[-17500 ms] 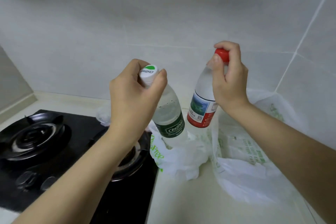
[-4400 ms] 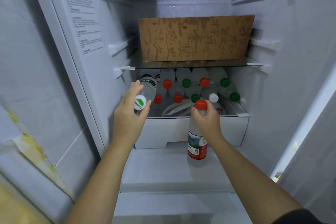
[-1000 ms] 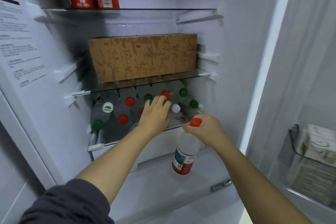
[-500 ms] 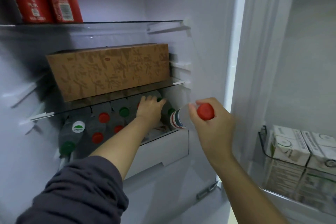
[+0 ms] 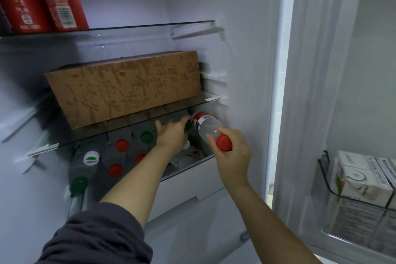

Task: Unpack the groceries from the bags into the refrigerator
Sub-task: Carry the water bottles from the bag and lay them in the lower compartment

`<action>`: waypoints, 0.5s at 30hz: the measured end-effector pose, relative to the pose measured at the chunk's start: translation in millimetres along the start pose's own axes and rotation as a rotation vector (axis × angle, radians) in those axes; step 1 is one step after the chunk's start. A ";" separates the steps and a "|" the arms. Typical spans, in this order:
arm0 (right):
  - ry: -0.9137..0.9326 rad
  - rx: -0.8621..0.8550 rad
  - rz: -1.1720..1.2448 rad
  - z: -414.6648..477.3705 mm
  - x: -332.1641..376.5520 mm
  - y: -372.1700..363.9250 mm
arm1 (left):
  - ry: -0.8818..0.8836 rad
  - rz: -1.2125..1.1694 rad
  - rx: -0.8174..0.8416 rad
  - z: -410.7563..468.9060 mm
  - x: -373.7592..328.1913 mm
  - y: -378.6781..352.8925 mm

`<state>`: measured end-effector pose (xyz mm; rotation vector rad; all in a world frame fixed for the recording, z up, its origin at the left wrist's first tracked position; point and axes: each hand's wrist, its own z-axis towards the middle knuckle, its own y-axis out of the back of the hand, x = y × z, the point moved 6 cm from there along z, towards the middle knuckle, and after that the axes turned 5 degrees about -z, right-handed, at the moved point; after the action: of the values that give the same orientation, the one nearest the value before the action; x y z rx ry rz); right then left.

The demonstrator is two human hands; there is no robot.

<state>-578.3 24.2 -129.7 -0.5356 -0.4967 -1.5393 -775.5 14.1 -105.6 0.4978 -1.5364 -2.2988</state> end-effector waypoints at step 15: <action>-0.283 0.282 -0.139 -10.6 -46.5 -47.2 | -0.060 -0.206 -0.253 -16.7 17.3 2.6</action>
<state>-624.8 56.3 -165.9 -0.5086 -0.9701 -1.4985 -782.9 -8.3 -111.0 0.5442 -1.2431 -2.6401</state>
